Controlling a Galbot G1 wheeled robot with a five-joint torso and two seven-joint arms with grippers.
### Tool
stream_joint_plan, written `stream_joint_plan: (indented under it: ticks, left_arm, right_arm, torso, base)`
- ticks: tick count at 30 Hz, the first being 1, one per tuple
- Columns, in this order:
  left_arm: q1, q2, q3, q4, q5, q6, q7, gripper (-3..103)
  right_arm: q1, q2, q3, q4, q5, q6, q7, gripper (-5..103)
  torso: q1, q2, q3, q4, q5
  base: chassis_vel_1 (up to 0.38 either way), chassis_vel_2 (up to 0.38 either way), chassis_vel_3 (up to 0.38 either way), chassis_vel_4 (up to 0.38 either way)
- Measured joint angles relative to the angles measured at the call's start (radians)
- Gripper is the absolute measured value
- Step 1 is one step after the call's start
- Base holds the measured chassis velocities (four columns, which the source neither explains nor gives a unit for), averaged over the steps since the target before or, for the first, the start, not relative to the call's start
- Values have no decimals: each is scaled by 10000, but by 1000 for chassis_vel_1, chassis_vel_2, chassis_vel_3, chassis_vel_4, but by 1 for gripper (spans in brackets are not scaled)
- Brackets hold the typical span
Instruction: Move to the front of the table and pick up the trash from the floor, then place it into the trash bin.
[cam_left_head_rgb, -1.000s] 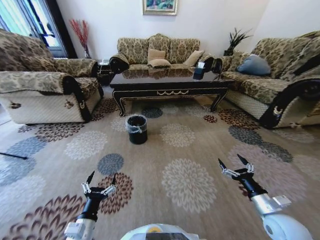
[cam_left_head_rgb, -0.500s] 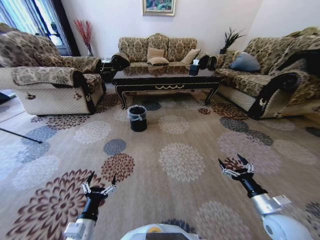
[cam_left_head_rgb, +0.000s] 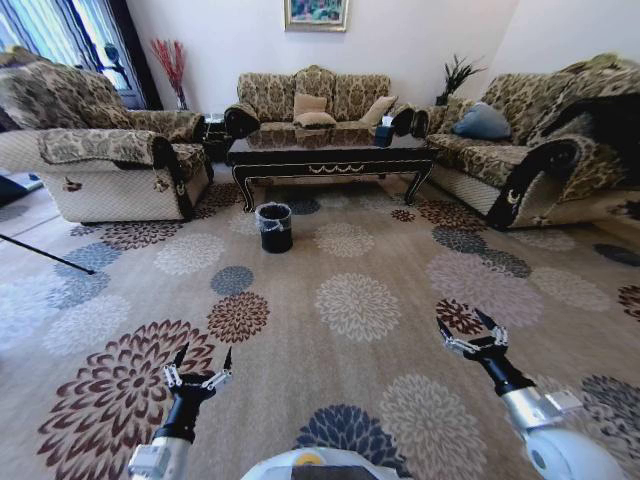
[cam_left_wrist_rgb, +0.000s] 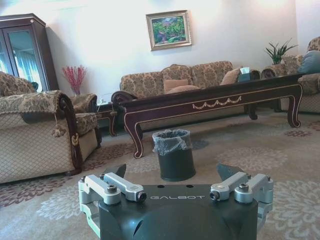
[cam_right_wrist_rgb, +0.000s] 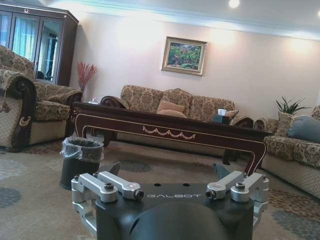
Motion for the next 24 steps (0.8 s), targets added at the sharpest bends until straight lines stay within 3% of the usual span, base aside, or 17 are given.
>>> stream_joint_plan:
  ticks: [19,24]
  left_arm:
    - [1,0,0,1,0,-1,0,100]
    - [1,0,0,0,0,-1,0,100]
  right_arm:
    - [-1,0,0,0,0,0,0,100]
    - [-1,0,0,0,0,0,0,100]
  torso:
    - [13,33,17,-2,0]
    - [23,250,222,-2,0]
  base:
    - [23,-22,-23,24]
    - [0,0,0,0]
